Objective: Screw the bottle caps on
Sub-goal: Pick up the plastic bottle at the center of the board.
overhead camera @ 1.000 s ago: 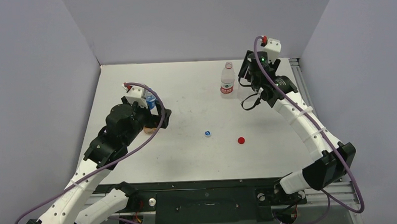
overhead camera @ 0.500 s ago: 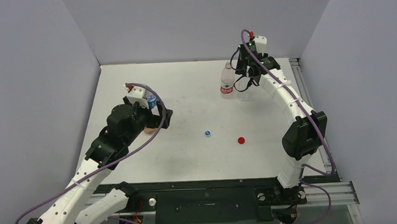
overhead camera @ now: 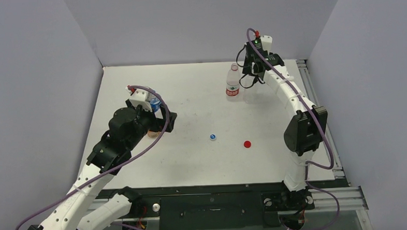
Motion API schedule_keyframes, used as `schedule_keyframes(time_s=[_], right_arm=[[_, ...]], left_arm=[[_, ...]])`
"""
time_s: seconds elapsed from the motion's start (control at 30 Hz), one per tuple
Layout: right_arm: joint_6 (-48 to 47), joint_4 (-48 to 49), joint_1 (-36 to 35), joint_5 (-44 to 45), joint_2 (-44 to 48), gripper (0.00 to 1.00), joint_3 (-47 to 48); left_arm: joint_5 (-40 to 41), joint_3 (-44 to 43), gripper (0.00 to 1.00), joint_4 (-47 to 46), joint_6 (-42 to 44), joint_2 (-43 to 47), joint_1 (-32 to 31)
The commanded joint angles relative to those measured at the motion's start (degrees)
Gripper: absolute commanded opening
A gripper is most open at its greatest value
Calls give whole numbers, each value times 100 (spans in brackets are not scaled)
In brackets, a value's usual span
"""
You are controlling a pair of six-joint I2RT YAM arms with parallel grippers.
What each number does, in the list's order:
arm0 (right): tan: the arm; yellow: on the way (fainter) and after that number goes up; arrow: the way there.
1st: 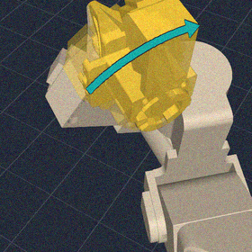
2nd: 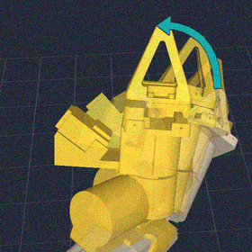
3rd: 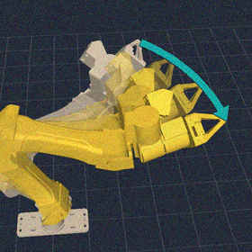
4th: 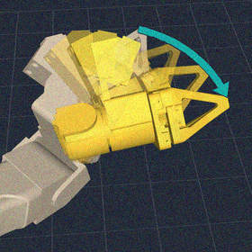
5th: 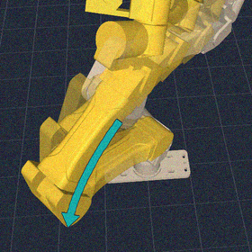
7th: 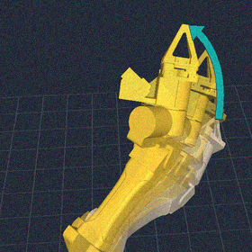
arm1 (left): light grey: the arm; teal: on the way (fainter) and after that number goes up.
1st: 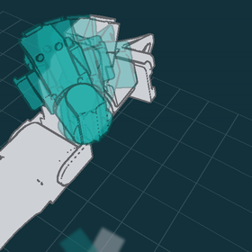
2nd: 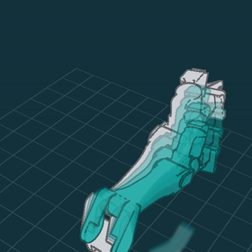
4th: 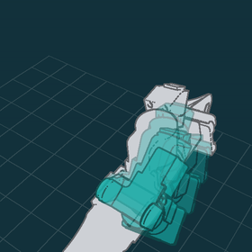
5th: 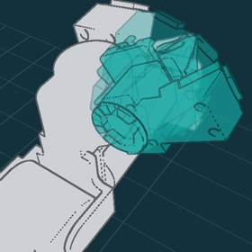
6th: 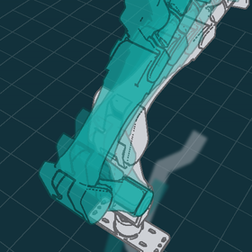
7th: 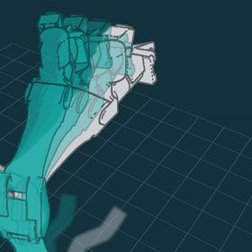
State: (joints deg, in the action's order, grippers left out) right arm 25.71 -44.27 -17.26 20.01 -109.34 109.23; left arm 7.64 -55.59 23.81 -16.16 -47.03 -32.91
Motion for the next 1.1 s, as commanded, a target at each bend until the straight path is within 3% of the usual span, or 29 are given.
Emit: schedule_keyframes(time_s=[0.0,0.53,0.67,0.97,1.07], right_arm=[[-102,5,79,-112,-109,50,387],[-89,66,126,-225,-483,44,448],[-86,34,141,-155,-461,35,418],[-2,-185,205,234,127,0,-24],[22,-429,199,317,607,0,-342]], left_arm=[[-22,-132,97,-101,-70,54,-18],[4,-223,97,2,-79,19,-16],[-7,-211,96,-6,-88,10,-21],[-225,-3,97,-418,-20,5,-23],[-400,148,96,-689,44,-37,-23]])
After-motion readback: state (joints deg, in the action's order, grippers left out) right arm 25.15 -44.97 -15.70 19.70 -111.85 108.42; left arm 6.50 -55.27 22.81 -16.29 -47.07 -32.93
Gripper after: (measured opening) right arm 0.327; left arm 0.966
